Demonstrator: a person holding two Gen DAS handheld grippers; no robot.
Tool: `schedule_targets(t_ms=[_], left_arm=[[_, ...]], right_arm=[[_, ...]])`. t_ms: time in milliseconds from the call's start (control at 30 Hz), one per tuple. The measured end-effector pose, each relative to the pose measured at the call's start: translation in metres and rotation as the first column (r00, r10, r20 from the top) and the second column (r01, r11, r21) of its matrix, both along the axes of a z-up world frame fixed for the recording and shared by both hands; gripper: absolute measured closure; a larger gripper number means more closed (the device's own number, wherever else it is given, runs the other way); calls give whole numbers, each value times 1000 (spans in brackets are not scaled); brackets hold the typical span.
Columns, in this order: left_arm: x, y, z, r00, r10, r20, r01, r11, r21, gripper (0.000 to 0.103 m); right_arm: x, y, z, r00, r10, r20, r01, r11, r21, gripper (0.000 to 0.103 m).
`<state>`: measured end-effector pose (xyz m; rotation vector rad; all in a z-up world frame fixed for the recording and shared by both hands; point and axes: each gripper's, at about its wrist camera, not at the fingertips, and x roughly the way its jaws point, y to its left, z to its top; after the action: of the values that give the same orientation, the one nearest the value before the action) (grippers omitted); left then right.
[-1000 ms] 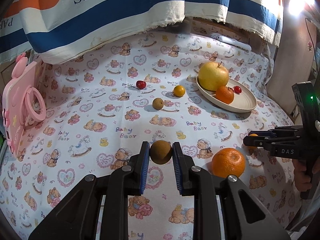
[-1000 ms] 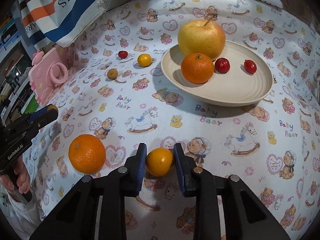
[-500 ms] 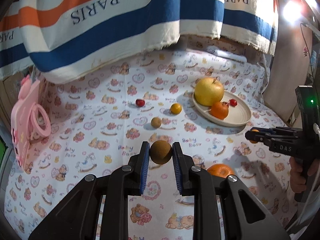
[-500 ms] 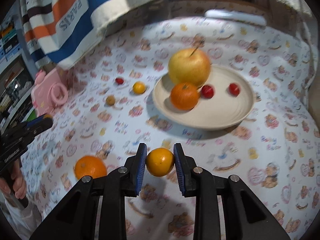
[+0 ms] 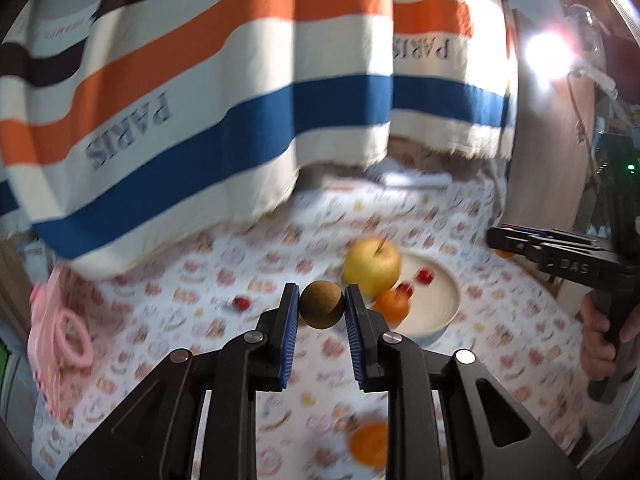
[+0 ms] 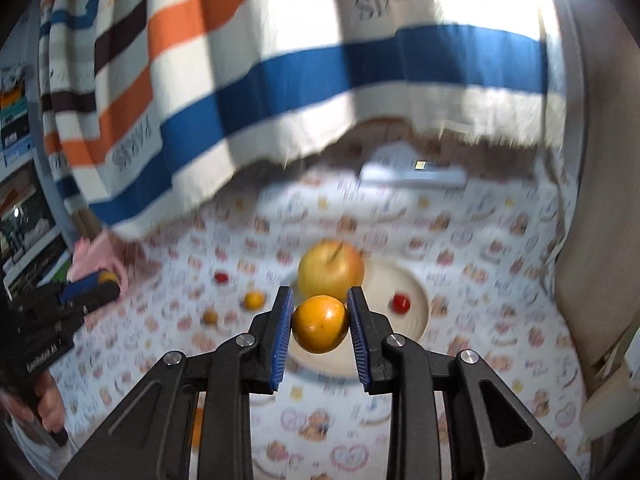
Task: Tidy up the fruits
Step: 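Carry the brown fruit and small orange fruit over the cream plate with both tools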
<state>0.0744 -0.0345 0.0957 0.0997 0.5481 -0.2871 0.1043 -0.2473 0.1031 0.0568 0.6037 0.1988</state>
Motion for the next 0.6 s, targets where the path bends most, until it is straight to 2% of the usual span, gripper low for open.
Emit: schedule_targets(t_ms=[200,400,600], left_arm=[[21,-34,17,998,-31,49,31,999,-6,81],[39,-70,4,997,-55,54,52,997,65,81],[60,-83,-13,997,-70,36,69,997,45,81]], right_arm=[[19,-9,14,996,-47,75,45,999,29,74],[29,-22,4,992,-79,94,76,996,36,74],[39,-31,-11,993,-101,68,99,994,38,74]])
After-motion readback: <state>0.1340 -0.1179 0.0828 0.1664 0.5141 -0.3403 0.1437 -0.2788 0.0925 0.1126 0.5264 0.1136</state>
